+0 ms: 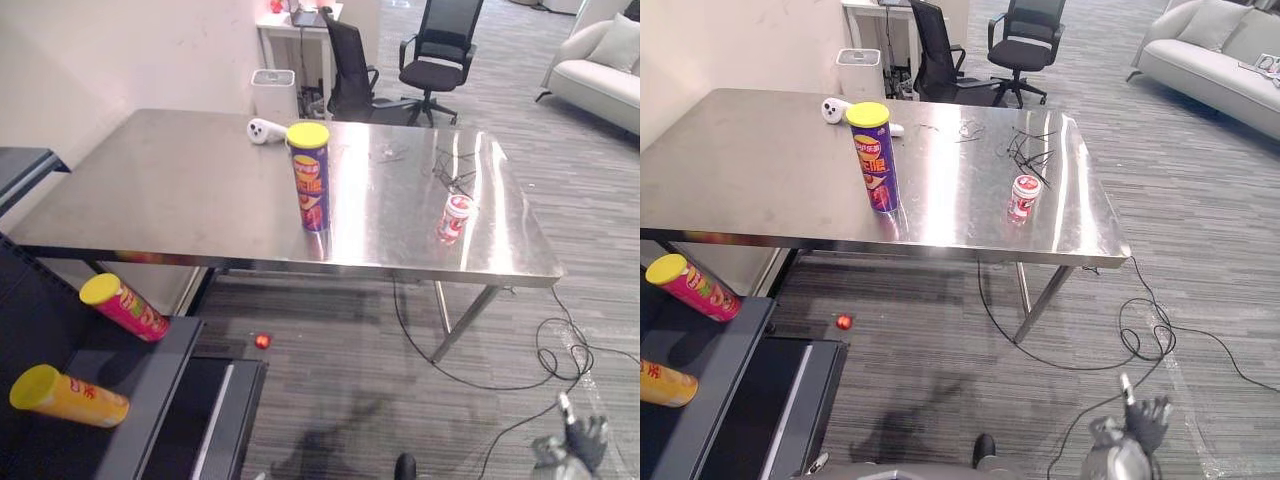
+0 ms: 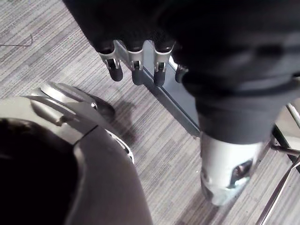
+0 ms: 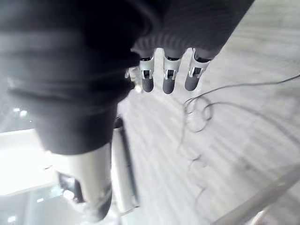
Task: Put the gum and the chips on the shelf.
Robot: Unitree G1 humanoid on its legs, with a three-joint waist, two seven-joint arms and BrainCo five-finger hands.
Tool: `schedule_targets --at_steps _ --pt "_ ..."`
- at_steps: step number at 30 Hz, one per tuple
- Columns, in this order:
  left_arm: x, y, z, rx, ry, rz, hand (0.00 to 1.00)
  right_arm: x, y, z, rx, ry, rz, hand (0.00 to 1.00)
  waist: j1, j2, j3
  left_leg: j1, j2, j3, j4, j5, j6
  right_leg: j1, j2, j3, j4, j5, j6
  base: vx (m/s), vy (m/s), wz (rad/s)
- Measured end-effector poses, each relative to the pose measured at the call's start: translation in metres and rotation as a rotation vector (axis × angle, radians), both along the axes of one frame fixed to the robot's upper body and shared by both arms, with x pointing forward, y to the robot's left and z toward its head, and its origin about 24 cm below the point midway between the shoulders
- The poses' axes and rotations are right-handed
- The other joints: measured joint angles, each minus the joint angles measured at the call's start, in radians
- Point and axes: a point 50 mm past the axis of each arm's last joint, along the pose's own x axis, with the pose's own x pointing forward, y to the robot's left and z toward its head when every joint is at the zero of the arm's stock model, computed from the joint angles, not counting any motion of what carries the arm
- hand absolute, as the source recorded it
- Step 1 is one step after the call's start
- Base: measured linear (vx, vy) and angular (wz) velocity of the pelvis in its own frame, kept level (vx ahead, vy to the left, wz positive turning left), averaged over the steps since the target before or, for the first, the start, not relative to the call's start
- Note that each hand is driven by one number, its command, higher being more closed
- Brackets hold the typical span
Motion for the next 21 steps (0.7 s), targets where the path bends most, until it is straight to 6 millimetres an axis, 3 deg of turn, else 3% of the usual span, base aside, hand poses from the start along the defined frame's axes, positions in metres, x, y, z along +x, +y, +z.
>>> schedule_targets --at_steps 7,14,21 --pt "0.011 0.004 0.005 0.02 -0.04 -0.038 0.0 0.054 -0.005 0.088 -0.297 -0.287 0.121 0.0 -0.001 -0.009 0.021 -0.037 -0.018 -0.001 0.018 -0.014 0.014 -0.038 -0.011 0.007 0.0 0.004 0.006 0.07 0.043 -0.03" --pt "0.019 0.003 0.008 0.02 -0.069 -0.048 0.0 0.084 0.007 0.162 -0.628 -0.411 0.311 0.0 -0.002 0.007 0.06 -0.104 -0.03 -0.015 0.092 -0.049 0.029 -0.069 -0.029 0.004 0.004 0.01 0.014 0.0 0.025 0.02" --pt "0.023 0.003 0.008 0.021 -0.08 -0.05 0.0 0.106 0.019 0.181 -0.698 -0.412 0.464 0.0 -0.002 0.012 0.091 -0.154 -0.031 -0.05 0.138 -0.061 0.03 -0.088 -0.034 -0.016 0.015 0.011 0.015 -0.03 -0.003 0.11"
